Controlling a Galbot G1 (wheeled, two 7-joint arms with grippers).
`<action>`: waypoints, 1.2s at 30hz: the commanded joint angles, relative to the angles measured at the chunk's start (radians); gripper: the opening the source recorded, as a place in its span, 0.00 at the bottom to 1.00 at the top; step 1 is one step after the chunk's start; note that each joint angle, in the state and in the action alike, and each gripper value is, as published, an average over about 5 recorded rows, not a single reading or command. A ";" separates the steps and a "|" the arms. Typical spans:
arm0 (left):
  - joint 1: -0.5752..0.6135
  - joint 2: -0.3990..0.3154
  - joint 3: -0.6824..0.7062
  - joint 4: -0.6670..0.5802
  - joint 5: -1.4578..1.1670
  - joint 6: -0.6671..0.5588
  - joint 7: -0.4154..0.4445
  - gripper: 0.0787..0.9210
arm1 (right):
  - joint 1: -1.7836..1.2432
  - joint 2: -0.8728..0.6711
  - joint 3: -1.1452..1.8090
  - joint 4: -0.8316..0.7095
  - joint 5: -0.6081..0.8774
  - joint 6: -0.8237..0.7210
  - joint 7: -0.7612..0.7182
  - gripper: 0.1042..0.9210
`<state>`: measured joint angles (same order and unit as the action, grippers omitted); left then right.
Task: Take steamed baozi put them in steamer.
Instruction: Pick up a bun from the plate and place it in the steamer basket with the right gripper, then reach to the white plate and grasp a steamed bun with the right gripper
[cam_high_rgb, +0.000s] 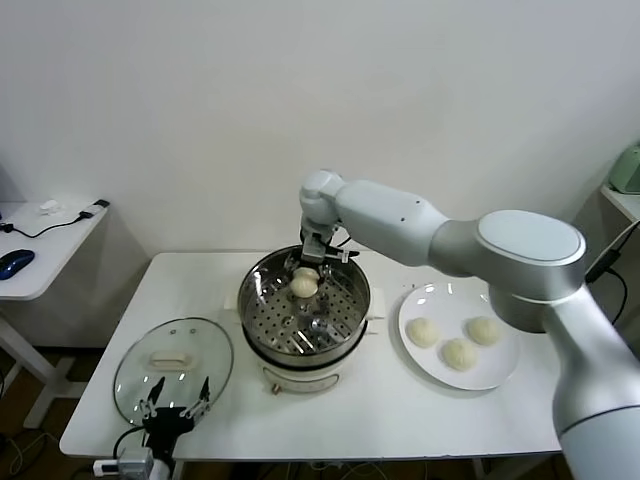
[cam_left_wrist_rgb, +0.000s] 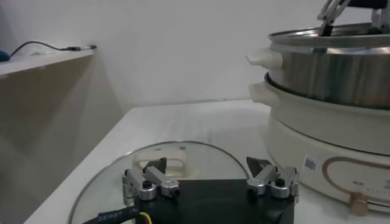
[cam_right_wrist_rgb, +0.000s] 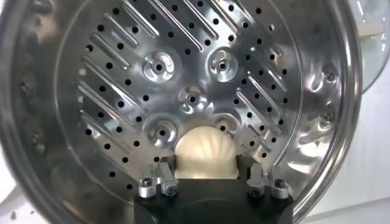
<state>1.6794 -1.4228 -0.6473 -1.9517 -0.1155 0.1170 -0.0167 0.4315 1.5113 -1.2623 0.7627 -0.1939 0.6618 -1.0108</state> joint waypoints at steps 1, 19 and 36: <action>0.001 0.001 0.001 -0.004 0.001 0.002 0.001 0.88 | 0.021 -0.001 0.009 -0.016 0.094 0.019 -0.007 0.87; 0.019 0.003 0.008 -0.026 0.004 0.002 0.001 0.88 | 0.540 -0.698 -0.585 0.490 0.796 -0.608 -0.075 0.88; 0.018 0.000 0.013 -0.009 0.007 -0.003 0.000 0.88 | 0.093 -0.782 -0.401 0.565 0.747 -1.000 0.191 0.88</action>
<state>1.6962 -1.4227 -0.6340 -1.9634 -0.1105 0.1155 -0.0167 0.7177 0.8075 -1.7362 1.2923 0.5197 -0.1418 -0.9194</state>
